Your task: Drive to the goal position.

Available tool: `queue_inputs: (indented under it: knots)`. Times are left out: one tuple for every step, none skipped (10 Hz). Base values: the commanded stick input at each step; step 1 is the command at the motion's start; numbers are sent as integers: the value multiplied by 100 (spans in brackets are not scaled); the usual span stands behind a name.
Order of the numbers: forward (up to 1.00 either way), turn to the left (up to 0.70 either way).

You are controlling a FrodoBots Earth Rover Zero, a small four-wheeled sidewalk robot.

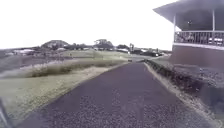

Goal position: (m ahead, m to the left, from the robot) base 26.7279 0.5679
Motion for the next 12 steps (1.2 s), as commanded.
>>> queue_inputs:
  knots:
    - [85,0]
    - [85,0]
    - [85,0]
    - [85,0]
    - [85,0]
    - [85,0]
    - [85,-11]
    - [85,-29]
    - [85,-32]
    - [85,-32]
    - [85,-32]
    - [85,-32]
